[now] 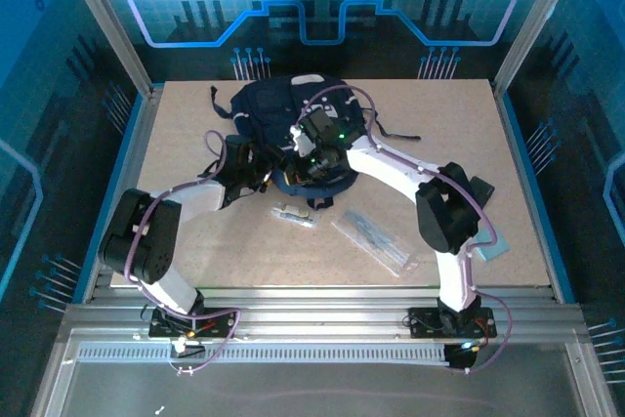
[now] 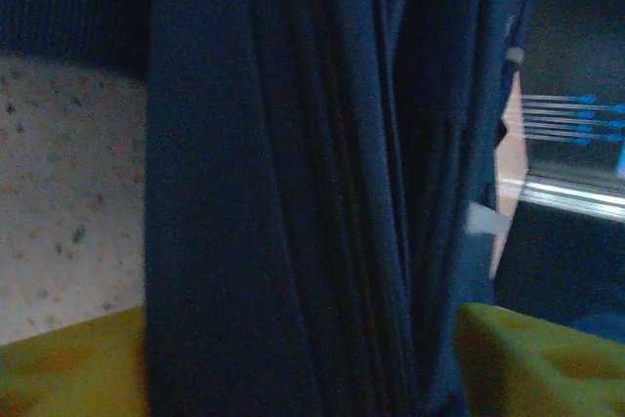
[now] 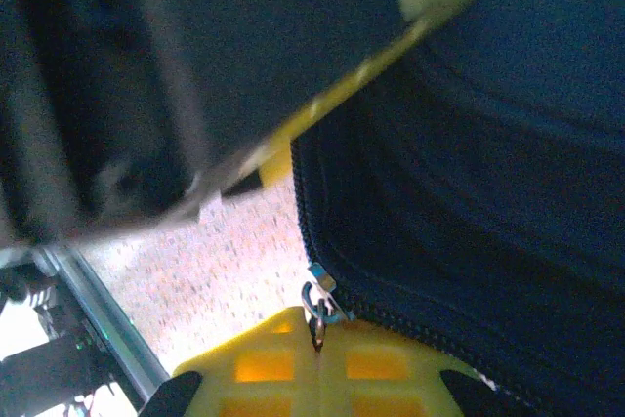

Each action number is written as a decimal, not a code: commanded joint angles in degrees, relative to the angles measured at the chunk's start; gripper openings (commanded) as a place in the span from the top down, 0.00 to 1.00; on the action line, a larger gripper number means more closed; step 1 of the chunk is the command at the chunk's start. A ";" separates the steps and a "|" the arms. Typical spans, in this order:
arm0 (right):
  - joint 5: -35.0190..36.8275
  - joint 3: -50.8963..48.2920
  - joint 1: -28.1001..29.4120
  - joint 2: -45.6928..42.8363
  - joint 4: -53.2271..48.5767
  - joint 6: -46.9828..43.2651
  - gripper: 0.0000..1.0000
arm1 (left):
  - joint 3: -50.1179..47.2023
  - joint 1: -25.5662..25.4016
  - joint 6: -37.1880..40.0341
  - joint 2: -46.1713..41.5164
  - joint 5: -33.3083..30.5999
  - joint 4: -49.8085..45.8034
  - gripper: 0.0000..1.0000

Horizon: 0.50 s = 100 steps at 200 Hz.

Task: Pack books, pencil case, and school supplies into a backpack

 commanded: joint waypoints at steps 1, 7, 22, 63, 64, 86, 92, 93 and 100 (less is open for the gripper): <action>-2.03 -2.79 1.14 -6.19 -2.25 -0.33 1.00 | 1.77 -0.05 -0.62 1.51 -3.03 4.35 0.50; -1.45 -4.05 0.95 -6.75 -3.09 -0.73 1.00 | 1.61 -0.03 -0.59 1.56 -3.12 4.75 0.59; -0.65 -7.29 0.04 -8.21 -3.72 -1.12 1.00 | 1.36 -0.05 -0.26 1.39 -3.45 5.08 0.77; 6.94 -11.26 -2.59 -9.69 -7.95 -7.59 1.00 | 1.09 0.51 -0.10 -0.40 -2.11 4.17 1.00; 7.25 -11.26 -2.62 -9.69 -8.08 -7.88 1.00 | 1.06 0.58 -0.03 -0.43 -2.00 4.14 1.00; 13.69 -12.22 -4.44 -9.60 -11.49 -13.62 1.00 | 1.45 2.46 1.50 -1.71 0.93 2.92 1.00; 14.74 -12.66 -5.15 -9.77 -11.84 -14.69 1.00 | 1.67 2.90 2.04 -2.14 1.65 2.31 1.00; 14.89 -12.76 -5.31 -9.77 -11.83 -14.86 1.00 | 1.74 3.01 2.10 -2.22 1.77 2.20 1.00; 15.59 -13.15 -6.08 -9.93 -11.90 -15.87 1.00 | 1.96 3.43 2.90 -2.62 2.54 1.48 1.00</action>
